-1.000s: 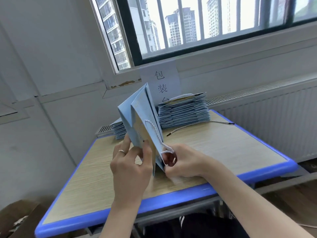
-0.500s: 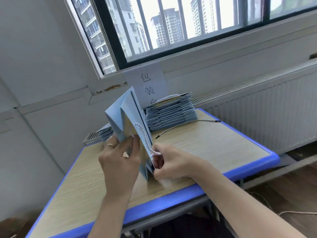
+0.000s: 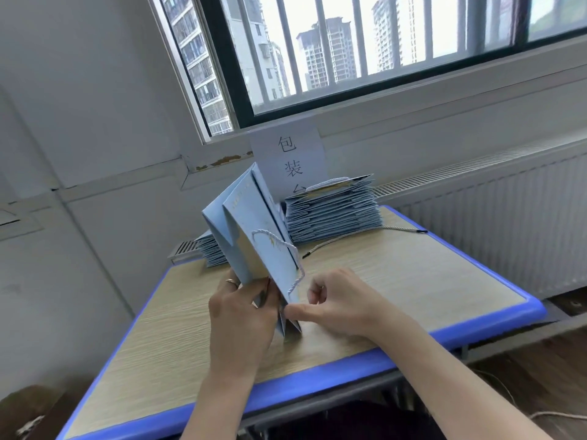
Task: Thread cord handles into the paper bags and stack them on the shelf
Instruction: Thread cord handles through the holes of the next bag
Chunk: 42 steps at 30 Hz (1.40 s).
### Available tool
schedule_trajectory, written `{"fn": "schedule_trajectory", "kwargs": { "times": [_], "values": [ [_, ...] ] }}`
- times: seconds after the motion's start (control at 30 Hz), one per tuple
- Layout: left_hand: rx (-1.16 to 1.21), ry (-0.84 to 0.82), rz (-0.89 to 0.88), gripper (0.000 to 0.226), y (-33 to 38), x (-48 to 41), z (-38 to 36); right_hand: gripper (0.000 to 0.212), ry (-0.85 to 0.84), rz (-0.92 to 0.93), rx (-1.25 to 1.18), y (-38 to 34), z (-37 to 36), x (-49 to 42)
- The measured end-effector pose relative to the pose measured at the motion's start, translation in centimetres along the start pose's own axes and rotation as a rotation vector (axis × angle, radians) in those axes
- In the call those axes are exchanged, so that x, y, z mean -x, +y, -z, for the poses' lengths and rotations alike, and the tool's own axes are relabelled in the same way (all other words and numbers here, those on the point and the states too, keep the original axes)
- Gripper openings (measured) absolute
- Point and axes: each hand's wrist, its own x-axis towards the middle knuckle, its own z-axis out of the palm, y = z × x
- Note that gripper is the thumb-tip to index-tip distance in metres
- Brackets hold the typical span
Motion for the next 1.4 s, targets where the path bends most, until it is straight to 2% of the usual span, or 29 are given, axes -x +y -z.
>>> {"fn": "schedule_trajectory", "kwargs": {
  "times": [0.07, 0.23, 0.5, 0.63, 0.83, 1.0, 1.13, 1.27, 1.4],
  "values": [
    [0.006, 0.003, -0.01, 0.019, 0.2, 0.0, 0.0, 0.062, -0.023, 0.064, 0.027, 0.2, -0.1, 0.3],
    [-0.012, -0.004, -0.038, 0.017, 1.1, 0.3, -0.4, 0.054, -0.06, 0.207, 0.101, 0.0, -0.4, 0.4],
    [-0.119, -0.118, -0.084, 0.007, 1.8, -0.5, 1.4, 0.039, 0.023, 0.264, 0.496, -1.4, -0.9, 0.8],
    [-0.003, -0.073, -0.077, 0.02, 2.4, -1.6, 3.1, 0.04, 0.029, 0.288, 0.498, -1.5, -0.9, 0.9],
    [0.174, 0.022, -0.068, 0.021, 4.0, -2.2, 2.7, 0.046, 0.01, 0.294, 0.509, -1.3, -1.0, 0.8],
    [0.081, 0.073, -0.111, 0.016, 3.2, -1.8, 1.3, 0.045, 0.003, 0.294, 0.491, -1.2, -1.1, 0.6],
    [0.002, -0.027, 0.003, 0.034, 2.2, -1.1, 0.6, 0.047, -0.017, 0.282, 0.458, -1.3, -1.0, 0.7],
    [-0.002, -0.088, 0.052, 0.022, 1.5, -0.4, 0.3, 0.048, -0.023, 0.269, 0.449, -1.4, -0.9, 0.7],
    [-0.082, -0.029, -0.021, 0.031, 1.9, -0.7, 1.3, 0.048, -0.034, 0.261, 0.442, -1.5, -0.9, 0.7]
  ]
}}
